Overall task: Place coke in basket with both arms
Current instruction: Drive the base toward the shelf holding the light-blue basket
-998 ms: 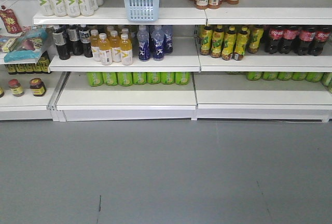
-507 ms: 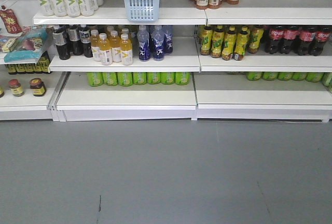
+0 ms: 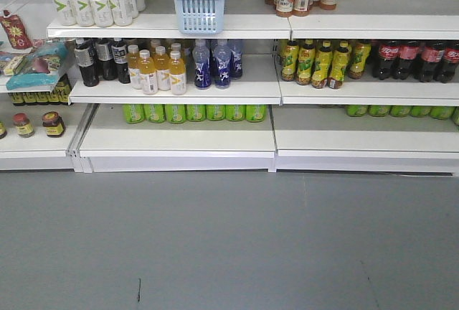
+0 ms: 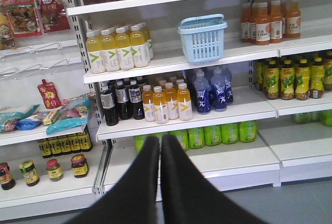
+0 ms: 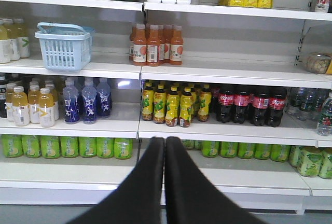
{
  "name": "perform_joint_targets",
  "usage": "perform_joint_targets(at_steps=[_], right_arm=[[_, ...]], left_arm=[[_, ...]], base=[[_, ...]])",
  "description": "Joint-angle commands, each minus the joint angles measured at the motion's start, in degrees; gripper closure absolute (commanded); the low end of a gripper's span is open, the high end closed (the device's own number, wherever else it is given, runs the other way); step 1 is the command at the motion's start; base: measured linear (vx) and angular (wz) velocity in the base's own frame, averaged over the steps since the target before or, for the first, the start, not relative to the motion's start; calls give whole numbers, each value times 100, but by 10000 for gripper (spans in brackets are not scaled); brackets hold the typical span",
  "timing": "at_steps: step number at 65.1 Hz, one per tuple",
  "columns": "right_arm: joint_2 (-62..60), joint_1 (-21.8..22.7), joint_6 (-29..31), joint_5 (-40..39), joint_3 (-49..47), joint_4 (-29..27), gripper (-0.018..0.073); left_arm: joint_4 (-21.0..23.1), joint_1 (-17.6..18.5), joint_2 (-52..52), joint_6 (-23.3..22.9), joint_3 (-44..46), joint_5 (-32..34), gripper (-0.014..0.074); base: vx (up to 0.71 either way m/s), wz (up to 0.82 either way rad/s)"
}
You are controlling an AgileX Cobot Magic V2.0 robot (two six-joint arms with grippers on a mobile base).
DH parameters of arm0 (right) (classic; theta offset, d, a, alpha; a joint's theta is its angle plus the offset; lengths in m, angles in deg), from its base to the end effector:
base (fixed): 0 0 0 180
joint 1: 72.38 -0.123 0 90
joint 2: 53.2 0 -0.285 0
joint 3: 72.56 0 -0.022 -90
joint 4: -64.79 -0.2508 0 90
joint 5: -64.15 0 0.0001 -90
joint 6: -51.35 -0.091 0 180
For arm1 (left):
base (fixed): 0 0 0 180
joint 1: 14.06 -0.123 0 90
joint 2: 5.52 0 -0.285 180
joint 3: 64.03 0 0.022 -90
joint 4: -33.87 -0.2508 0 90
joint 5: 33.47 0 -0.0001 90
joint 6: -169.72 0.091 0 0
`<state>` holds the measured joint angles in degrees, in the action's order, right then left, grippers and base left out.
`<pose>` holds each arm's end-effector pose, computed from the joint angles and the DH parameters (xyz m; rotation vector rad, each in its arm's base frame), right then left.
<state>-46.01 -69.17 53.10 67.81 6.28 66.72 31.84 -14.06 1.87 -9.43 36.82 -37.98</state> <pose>0.0568 -0.0034 0.1984 -0.0047 1.5661 -0.0963 0.0574 0.0003 0.1950 0.0377 1.5888 0.0413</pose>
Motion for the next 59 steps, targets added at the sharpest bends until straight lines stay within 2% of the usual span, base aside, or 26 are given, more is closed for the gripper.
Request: perform_joint_targets(at_steps=[1, 31, 59], right_arm=[[-102, 31, 26, -404, 62, 23, 568], [-102, 31, 26, -404, 62, 23, 568], [-102, 31, 26, -404, 62, 23, 568]], left_arm=[[18, 12, -103, -34, 7, 408, 603], [18, 12, -103, -34, 7, 408, 603], [18, 12, -103, -34, 7, 408, 603]], base=[[11, 4], [11, 7], [10, -11]])
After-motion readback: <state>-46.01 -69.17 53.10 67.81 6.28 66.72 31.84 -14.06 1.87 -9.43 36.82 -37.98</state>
